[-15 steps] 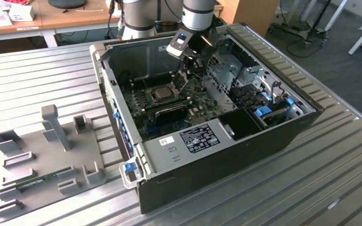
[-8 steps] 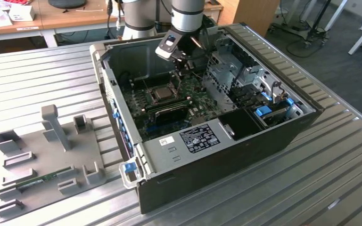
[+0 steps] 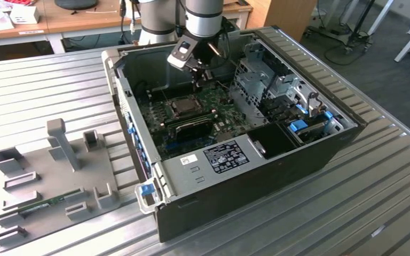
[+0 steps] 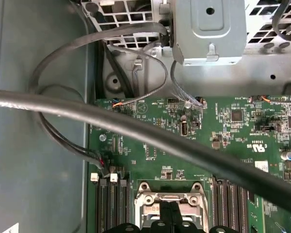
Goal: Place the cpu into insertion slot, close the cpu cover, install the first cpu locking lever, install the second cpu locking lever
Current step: 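Close the cpu cover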
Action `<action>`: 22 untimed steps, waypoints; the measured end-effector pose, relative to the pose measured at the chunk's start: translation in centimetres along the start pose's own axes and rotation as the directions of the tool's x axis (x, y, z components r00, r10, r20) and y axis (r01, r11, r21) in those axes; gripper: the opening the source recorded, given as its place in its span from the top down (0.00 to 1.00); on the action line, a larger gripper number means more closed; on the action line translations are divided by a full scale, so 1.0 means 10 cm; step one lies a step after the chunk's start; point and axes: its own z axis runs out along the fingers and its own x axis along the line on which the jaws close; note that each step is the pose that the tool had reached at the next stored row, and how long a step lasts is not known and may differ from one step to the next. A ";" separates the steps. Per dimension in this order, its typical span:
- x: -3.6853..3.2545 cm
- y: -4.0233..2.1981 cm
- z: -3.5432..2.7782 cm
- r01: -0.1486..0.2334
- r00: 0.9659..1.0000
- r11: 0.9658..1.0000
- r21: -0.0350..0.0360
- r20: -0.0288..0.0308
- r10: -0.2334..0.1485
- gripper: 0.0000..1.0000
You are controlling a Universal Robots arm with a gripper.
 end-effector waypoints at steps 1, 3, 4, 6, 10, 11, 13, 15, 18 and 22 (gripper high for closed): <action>0.000 0.000 0.000 0.000 1.000 1.000 0.000 0.000 0.000 0.89; 0.000 0.000 0.000 0.000 1.000 1.000 0.000 0.001 0.000 0.89; -0.001 0.000 0.000 0.000 1.000 1.000 0.000 0.001 0.000 0.89; 0.000 -0.001 0.006 0.000 1.000 1.000 0.008 0.001 0.000 0.89; -0.001 -0.002 0.017 -0.001 1.000 0.999 0.042 0.002 0.001 0.89; -0.001 -0.002 0.016 -0.001 1.000 0.999 0.044 0.002 0.001 0.89; -0.001 -0.001 0.016 -0.001 1.000 0.999 0.046 0.002 0.001 0.89; -0.001 -0.016 0.017 0.000 1.000 0.999 0.046 0.002 0.000 0.89; -0.003 -0.100 0.022 0.001 1.000 0.999 0.046 0.002 -0.001 0.89; -0.008 -0.237 0.033 0.003 1.000 0.999 0.046 0.002 -0.003 0.89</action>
